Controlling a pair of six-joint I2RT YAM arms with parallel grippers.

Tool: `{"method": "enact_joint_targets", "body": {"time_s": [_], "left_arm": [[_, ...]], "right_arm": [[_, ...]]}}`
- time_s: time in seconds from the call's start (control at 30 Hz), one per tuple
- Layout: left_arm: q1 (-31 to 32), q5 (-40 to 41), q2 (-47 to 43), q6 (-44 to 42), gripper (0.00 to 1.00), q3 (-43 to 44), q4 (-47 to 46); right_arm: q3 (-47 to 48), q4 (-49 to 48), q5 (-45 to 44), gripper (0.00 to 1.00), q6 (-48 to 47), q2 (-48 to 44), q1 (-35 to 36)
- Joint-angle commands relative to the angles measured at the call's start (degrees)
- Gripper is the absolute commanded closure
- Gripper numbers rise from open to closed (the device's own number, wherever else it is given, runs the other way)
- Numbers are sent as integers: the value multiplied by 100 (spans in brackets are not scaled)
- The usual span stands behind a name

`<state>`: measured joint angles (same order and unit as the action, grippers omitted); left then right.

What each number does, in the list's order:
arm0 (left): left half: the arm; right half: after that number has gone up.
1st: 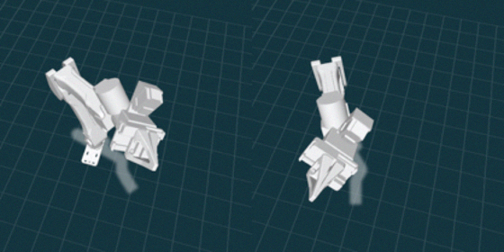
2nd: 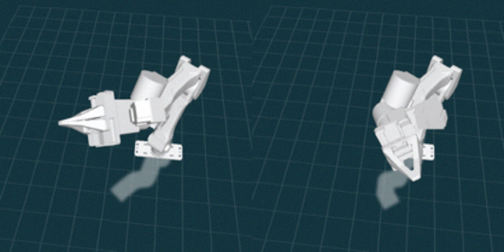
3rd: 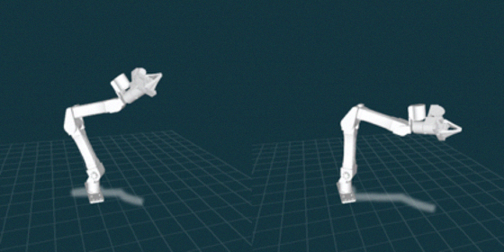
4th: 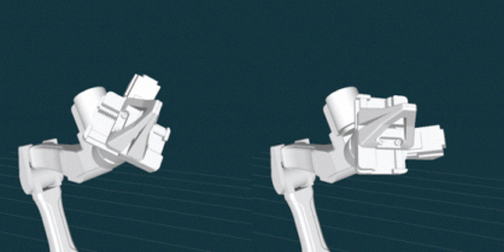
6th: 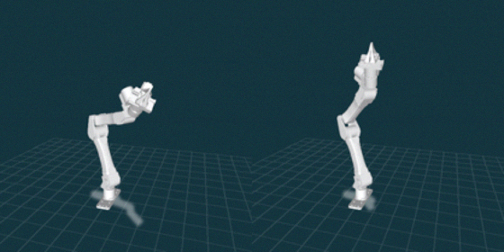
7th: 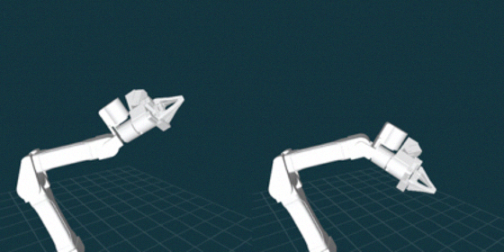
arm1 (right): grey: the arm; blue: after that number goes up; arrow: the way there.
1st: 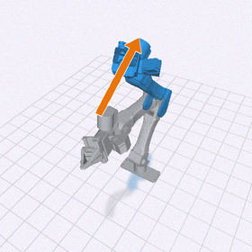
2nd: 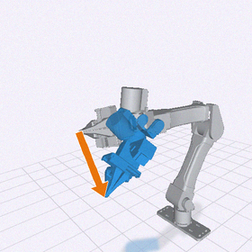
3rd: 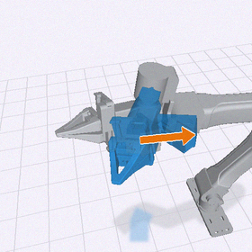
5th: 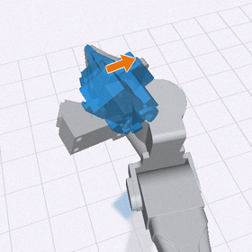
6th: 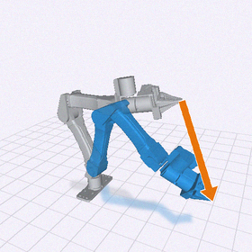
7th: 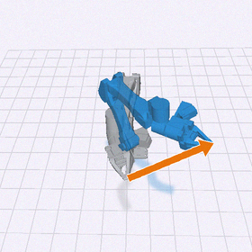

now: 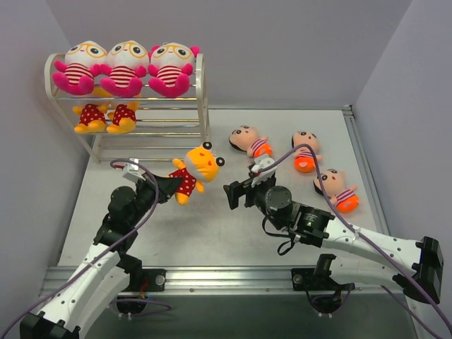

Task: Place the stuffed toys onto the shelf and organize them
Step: Place the stuffed toy onto shelf

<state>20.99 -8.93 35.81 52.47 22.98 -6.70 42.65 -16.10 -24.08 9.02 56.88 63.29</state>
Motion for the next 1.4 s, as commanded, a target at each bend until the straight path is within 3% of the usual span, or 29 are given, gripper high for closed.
{"method": "enact_joint_targets", "body": {"time_s": [0.0, 0.2, 0.37, 0.73, 1.37], "left_arm": [[-16, 602, -319, 703, 98, -83, -974], [-16, 1621, -952, 861, 98, -250, -719], [-16, 2350, -971, 985, 97, -216, -684], [-16, 3124, 241, 1169, 97, 303, -991], [-52, 3828, 2851, 976, 94, 1612, -2546]], "right_arm": [[-126, -587, 52, 11, 566, -55, -53], [-196, -570, -9, 12, 619, -80, -80], [-249, -500, -97, 12, 531, -265, -158], [-477, -254, -159, 12, 434, -810, -396], [-794, 1, -176, 12, 171, -1645, -827]]}}
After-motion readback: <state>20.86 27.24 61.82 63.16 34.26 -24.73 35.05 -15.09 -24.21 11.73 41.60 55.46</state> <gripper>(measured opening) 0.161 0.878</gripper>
